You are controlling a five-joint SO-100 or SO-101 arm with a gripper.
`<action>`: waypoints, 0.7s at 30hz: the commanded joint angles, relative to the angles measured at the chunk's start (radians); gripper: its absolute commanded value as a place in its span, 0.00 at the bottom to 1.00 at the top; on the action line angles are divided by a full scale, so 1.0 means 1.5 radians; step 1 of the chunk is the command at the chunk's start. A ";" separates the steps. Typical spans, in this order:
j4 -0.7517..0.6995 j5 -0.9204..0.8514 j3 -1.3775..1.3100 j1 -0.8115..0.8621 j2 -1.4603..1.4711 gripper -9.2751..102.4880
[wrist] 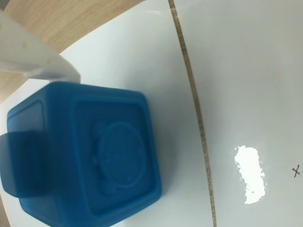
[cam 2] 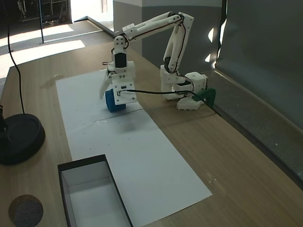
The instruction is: Grab a blue square and put it in the box.
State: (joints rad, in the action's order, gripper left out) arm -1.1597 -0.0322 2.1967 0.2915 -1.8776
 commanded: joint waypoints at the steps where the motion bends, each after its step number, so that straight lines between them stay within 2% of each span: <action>1: 0.025 -0.003 0.002 -0.001 -0.005 0.36; 6: 0.080 -0.003 0.002 -0.005 -0.005 0.14; 8: 0.111 -0.003 -0.007 -0.005 -0.006 0.09; 13: 0.096 -0.002 -0.137 -0.076 -0.020 0.12; 17: 0.042 -0.001 -0.313 -0.197 -0.036 0.13; 21: 0.044 -0.007 -0.466 -0.326 -0.020 0.13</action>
State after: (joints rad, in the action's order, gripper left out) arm -1.0999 -0.0353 1.6674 -0.1273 -1.8761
